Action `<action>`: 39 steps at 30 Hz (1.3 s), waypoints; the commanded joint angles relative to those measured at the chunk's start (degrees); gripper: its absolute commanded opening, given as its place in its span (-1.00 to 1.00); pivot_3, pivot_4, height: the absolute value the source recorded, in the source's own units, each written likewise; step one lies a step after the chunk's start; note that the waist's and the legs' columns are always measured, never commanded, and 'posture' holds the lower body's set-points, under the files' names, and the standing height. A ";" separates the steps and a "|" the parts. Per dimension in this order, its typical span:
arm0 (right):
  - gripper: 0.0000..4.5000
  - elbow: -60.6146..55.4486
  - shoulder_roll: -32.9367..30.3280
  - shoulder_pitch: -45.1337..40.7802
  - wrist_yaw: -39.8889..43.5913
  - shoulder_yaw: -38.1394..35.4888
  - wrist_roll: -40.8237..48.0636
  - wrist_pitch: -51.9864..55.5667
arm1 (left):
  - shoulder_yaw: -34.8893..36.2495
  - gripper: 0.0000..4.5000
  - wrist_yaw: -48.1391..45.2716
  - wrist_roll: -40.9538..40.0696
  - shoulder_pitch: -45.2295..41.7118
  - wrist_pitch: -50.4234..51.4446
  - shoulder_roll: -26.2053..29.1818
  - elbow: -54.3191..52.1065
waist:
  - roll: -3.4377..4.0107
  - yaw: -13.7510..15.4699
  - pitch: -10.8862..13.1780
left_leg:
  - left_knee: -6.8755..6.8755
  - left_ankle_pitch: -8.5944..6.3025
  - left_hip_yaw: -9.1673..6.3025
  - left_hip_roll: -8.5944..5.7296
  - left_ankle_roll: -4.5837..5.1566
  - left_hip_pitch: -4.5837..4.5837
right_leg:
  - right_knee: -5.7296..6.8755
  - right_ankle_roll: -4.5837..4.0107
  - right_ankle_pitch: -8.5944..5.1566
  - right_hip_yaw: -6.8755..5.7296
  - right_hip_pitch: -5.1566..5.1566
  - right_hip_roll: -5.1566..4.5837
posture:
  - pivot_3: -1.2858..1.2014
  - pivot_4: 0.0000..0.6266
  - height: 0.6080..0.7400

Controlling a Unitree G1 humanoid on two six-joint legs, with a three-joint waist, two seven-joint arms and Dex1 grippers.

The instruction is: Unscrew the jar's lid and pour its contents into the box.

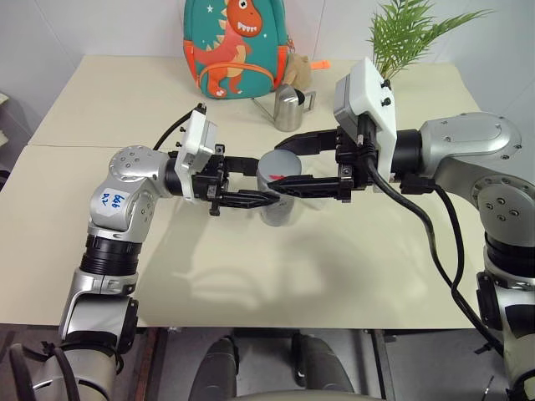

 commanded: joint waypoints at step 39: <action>0.16 4.83 0.12 -5.52 -2.33 -9.32 -2.44 -6.23 | -2.23 -0.12 -1.72 -0.19 4.24 1.00 1.16 -4.20 | 0.00 -0.02 0.00 | 0.00 0.00 0.02 0.00 0.00 -0.01 | 0.04 0.00 0.00 0.03 -0.05 0.00 | 0.03 -0.52 1.00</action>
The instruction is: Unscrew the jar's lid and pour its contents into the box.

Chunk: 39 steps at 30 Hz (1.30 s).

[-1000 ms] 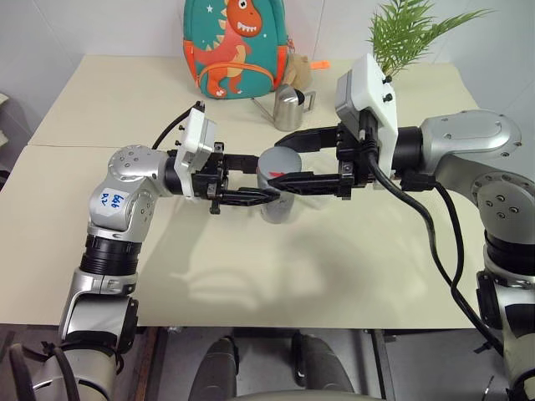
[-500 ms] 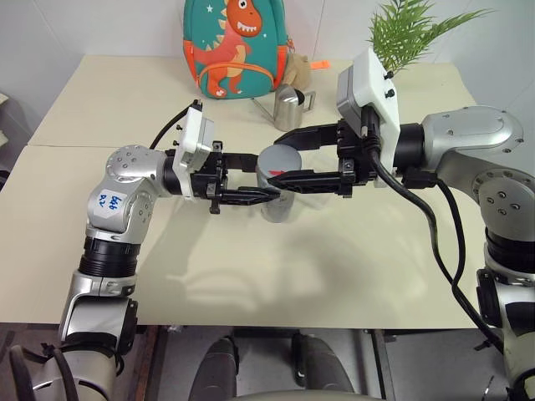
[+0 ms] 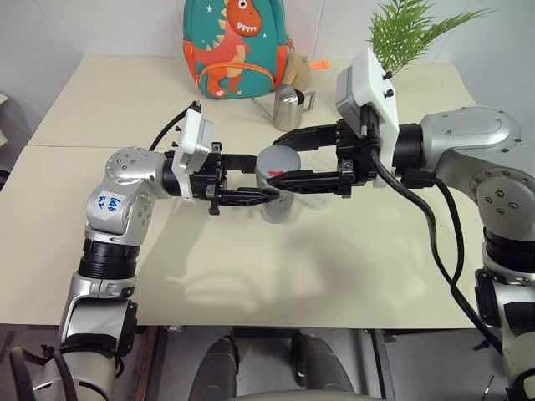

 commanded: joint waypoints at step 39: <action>0.16 13.03 -5.79 21.47 -19.35 -8.23 -25.65 -4.92 | 6.06 -0.12 8.77 7.72 -5.62 -8.18 6.76 13.68 | 0.00 0.06 0.00 | -0.02 -0.02 0.37 0.01 0.03 -0.05 | 0.11 0.03 0.01 0.29 -0.19 0.01 | 0.03 -0.52 1.00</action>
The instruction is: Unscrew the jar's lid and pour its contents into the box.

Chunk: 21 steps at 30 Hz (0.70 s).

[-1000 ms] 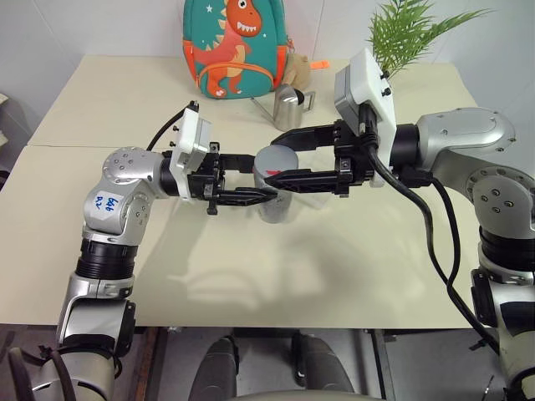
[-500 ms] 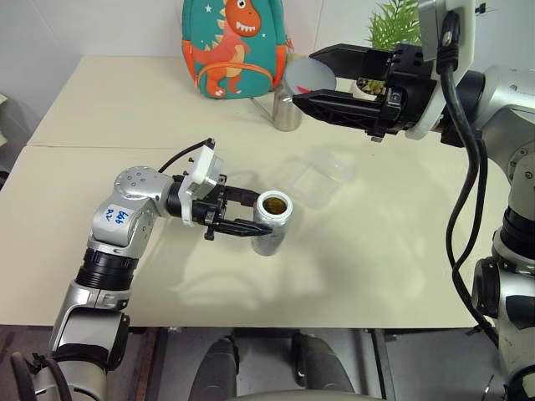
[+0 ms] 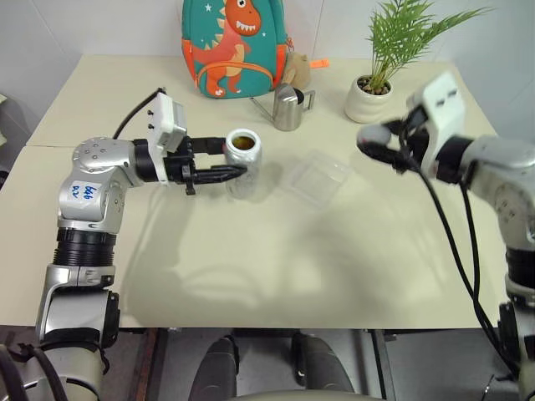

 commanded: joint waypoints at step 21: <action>0.98 2.42 6.53 15.84 -7.58 -9.37 -7.11 -2.37 | 0.77 -0.12 9.81 8.60 -7.37 -14.26 -4.46 12.52 | -0.03 0.03 -0.02 | 0.29 0.00 0.17 -0.03 0.01 0.06 | 0.03 0.16 0.09 0.21 0.04 0.01 | 0.03 -0.52 1.00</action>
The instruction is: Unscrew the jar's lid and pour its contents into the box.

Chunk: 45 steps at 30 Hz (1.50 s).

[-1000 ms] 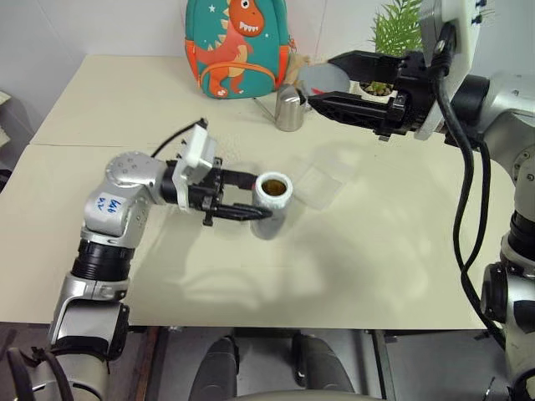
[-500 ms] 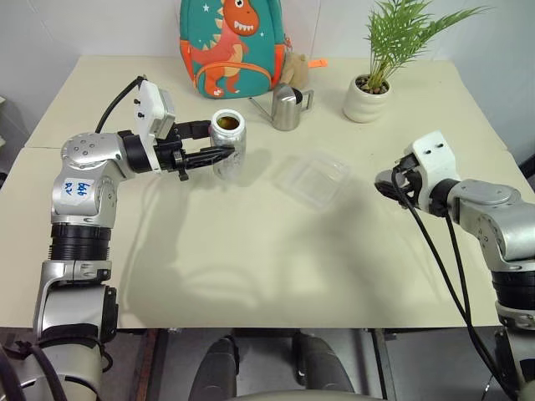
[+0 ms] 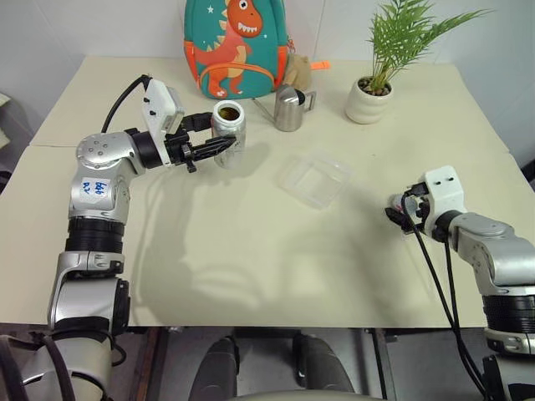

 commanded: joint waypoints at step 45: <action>0.98 -37.47 -3.02 18.48 10.19 -21.98 36.47 -4.74 | -70.94 -0.12 105.08 97.99 -45.01 -34.03 -18.47 46.24 | -0.22 1.79 0.13 | 0.47 -0.41 0.37 -0.09 0.34 -0.19 | -0.87 0.60 0.44 0.33 0.33 0.01 | 0.03 -0.52 1.00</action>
